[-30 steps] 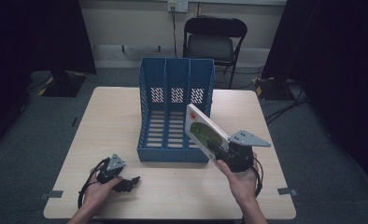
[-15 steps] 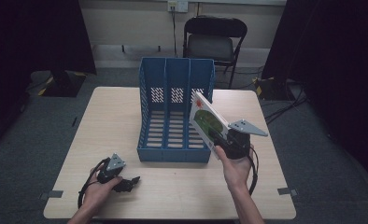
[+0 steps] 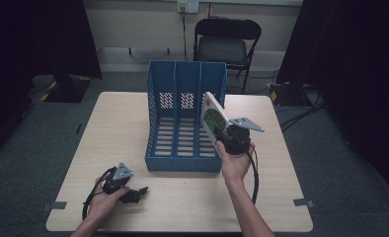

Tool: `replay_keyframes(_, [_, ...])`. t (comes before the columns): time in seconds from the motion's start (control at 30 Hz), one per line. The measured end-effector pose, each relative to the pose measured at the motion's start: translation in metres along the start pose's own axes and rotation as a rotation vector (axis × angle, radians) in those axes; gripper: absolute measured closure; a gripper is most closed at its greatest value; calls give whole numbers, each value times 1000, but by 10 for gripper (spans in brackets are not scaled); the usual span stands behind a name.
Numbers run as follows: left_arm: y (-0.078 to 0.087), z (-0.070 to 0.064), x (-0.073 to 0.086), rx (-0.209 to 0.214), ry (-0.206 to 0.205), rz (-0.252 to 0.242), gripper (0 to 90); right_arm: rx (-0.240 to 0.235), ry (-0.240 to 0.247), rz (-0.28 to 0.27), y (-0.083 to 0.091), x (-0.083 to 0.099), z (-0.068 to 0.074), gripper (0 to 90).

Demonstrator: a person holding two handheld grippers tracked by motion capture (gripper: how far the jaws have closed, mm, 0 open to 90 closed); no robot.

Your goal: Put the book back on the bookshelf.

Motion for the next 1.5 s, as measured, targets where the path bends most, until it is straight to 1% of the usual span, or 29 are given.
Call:
replay_keyframes(0.03, [0, 0, 0, 1, 1, 0, 96, 7, -5, 11, -8, 0, 1, 765])
replay_keyframes(0.1, [0, 0, 0, 0, 0, 0, 96, 14, -7, 0, -14, 1, 2, 765])
replay_keyframes(0.17, [0, 0, 0, 2, 0, -2, 96, 23, -13, 4, -22, 3, 4, 764])
replay_keyframes(0.2, [0, 0, 0, 2, 0, -2, 96, 23, -13, 4, -22, 3, 4, 764])
replay_keyframes(0.23, [0, 0, 0, 0, 1, -1, 96, 37, 0, 13, -29, 5, 7, 765])
replay_keyframes(0.3, [0, 0, 0, 2, 1, -3, 96, 43, 7, 16, -32, 5, 8, 765])
replay_keyframes(0.33, [0, 0, 0, 1, 1, -3, 96, 53, 24, 25, -39, 8, 8, 764])
replay_keyframes(0.37, [0, 0, 0, 1, 1, -3, 96, 53, 24, 25, -39, 8, 8, 764])
replay_keyframes(0.43, [0, 0, 0, 2, 1, -3, 96, 58, 18, 47, -46, 12, 7, 765])
replay_keyframes(0.53, [0, 0, 0, 2, 1, -3, 96, 61, 20, 60, -50, 15, 5, 764])
replay_keyframes(0.57, [0, 0, 0, 2, 1, -3, 96, 67, 27, 72, -53, 18, 5, 764])
replay_keyframes(0.63, [0, 0, 0, 2, 1, -3, 96, 67, 31, 76, -54, 19, 5, 764])
replay_keyframes(0.7, [0, 0, 0, 1, 1, -2, 96, 68, 29, 98, -57, 22, 4, 764])
replay_keyframes(0.77, [0, 0, 0, 0, 1, -1, 96, 69, 32, 110, -59, 23, 2, 764])
replay_keyframes(1.13, [0, 0, 0, 1, 1, -3, 96, 77, 36, 151, -65, 28, 0, 764])
replay_keyframes(1.33, [0, 0, 0, 2, 2, -3, 96, 78, 47, 161, -65, 28, 0, 763])
replay_keyframes(1.37, [0, 0, 0, 2, 1, -3, 96, 74, 47, 175, -64, 29, 0, 762])
replay_keyframes(1.5, [0, 0, 0, 2, 2, -3, 96, 73, 59, 182, -62, 33, 0, 760])
Point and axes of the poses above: each handheld gripper's, and its own axes: y roughly backward along the jaws, x roughly out of its underside, z roughly to its left, the point moved 2 cm from there along -y, roughly forward along the jaws, and after that the axes turned 5 degrees about x, right-handed, at the moved point
